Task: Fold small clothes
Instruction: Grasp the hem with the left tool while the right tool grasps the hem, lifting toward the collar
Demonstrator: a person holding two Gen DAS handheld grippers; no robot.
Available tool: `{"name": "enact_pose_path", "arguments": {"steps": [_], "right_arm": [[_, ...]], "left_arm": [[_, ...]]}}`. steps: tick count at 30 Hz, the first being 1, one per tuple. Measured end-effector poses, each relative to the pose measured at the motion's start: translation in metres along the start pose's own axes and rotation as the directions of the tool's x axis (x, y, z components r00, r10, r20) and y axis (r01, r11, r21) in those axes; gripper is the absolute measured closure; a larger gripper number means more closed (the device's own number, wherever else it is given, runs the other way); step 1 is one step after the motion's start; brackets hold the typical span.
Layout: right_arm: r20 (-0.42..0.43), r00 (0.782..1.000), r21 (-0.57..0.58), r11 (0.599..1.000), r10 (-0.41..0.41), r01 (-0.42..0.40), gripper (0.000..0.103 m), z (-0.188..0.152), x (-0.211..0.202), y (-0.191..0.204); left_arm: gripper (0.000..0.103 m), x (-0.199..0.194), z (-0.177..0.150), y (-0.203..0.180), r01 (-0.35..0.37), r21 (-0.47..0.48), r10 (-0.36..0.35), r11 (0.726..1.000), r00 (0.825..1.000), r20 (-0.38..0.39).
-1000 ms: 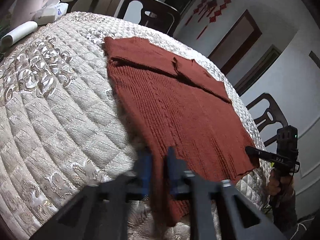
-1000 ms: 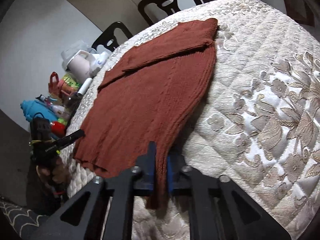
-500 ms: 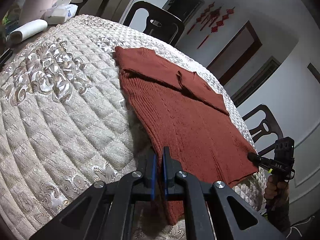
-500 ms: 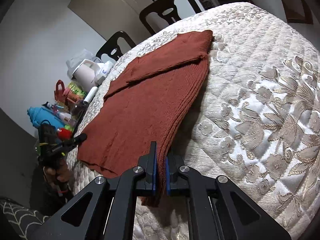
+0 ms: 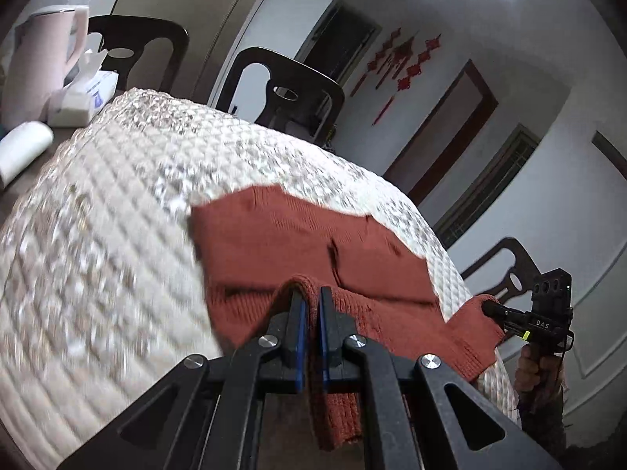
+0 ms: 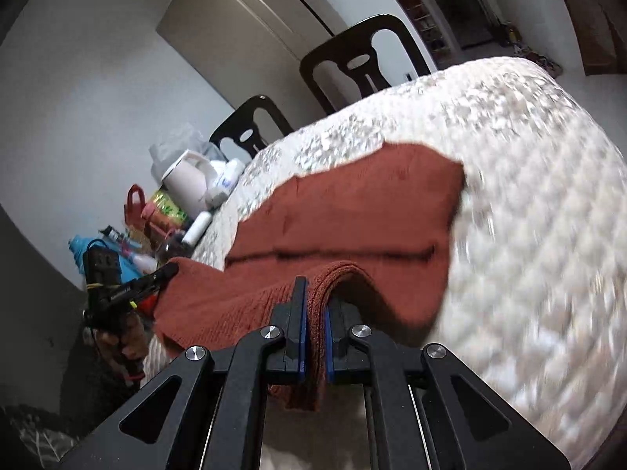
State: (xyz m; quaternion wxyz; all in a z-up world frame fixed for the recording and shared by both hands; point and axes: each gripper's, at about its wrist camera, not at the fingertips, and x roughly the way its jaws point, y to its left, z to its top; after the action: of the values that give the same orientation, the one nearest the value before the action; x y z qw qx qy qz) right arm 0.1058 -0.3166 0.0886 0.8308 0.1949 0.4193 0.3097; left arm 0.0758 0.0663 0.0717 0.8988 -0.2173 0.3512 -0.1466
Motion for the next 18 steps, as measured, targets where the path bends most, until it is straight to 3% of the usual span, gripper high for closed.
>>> {"name": "enact_pose_path", "arguments": {"steps": [5, 10, 12, 15, 18], "right_arm": [[-0.026, 0.999, 0.076, 0.996, -0.035, 0.037, 0.097, 0.037, 0.04, -0.032], [-0.098, 0.994, 0.17, 0.984, -0.045, 0.061, 0.094, 0.042, 0.075, -0.065], [-0.109, 0.993, 0.191, 0.98, -0.039, 0.059, 0.093, 0.04, 0.076, -0.069], [-0.096, 0.995, 0.184, 0.983, -0.006, 0.024, 0.084, 0.034, 0.062, -0.064], [-0.099, 0.994, 0.155, 0.988, 0.04, -0.024, 0.083, 0.029, 0.052, -0.056]], "left_arm": [[0.096, 0.048, 0.025, 0.022, -0.054, -0.033, 0.052, 0.998, 0.997, -0.049], [0.095, 0.098, 0.021, 0.055, -0.091, -0.11, 0.073, 0.99, 0.985, -0.159], [0.095, 0.096, 0.019, 0.056, -0.072, -0.12, 0.054, 0.99, 0.987, -0.15], [0.095, 0.083, 0.014, 0.052, -0.028, -0.134, 0.008, 0.991, 0.989, -0.146], [0.092, 0.067, 0.005, 0.042, 0.017, -0.109, -0.032, 0.994, 0.989, -0.141]]}}
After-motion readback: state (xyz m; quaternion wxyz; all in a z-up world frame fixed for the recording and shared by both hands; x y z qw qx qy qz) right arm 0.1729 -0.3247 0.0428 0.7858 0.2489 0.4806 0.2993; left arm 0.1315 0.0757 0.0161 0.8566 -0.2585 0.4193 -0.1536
